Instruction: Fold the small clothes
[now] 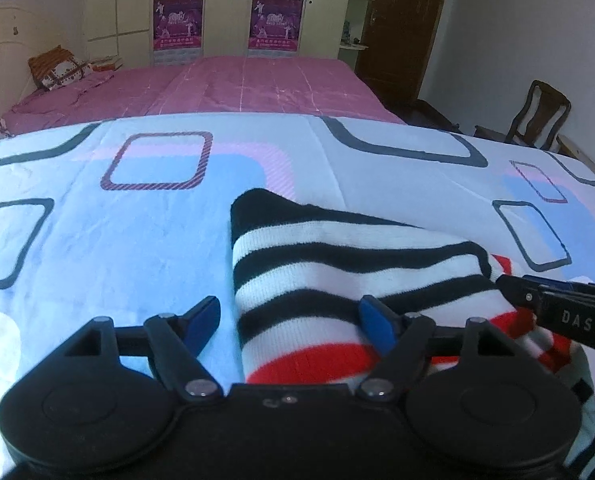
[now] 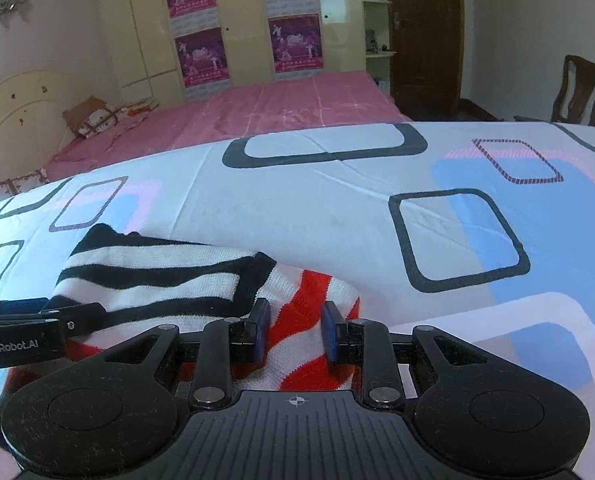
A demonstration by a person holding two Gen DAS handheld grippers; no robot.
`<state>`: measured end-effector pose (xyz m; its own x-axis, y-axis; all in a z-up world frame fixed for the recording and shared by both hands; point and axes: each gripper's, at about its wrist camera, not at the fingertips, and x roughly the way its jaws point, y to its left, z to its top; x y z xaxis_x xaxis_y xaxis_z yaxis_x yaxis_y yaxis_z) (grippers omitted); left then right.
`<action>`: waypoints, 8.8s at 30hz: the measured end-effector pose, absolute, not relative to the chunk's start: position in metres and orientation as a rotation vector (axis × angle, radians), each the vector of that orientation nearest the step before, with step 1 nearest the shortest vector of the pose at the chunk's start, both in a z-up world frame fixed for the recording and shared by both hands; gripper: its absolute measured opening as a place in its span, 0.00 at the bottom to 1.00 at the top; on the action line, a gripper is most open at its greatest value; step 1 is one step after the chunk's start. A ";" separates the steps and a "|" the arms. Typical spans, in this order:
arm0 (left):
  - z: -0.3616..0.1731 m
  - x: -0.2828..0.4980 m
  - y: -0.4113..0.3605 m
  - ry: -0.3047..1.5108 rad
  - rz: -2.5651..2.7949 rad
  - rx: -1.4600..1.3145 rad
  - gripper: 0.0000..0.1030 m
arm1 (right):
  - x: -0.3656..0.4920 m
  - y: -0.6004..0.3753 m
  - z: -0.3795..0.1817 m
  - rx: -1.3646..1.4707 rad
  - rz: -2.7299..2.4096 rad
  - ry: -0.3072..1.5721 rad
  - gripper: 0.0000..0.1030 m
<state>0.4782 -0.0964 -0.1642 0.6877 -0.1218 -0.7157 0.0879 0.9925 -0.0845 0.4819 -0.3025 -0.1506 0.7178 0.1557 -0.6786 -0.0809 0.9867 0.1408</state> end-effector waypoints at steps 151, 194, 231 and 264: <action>-0.148 0.368 0.265 0.782 -0.121 -0.202 0.63 | 0.399 0.004 -0.156 0.495 0.505 0.859 0.35; -0.132 0.389 0.261 0.729 -0.038 -0.095 0.62 | 0.406 0.057 -0.116 0.069 0.307 0.669 0.39; -0.140 0.296 0.250 0.830 0.034 -0.066 0.87 | 0.315 0.035 -0.169 0.087 0.238 0.846 0.60; 0.008 0.014 0.173 0.582 0.119 -0.031 1.00 | -0.005 -0.043 0.004 0.112 0.270 0.473 1.00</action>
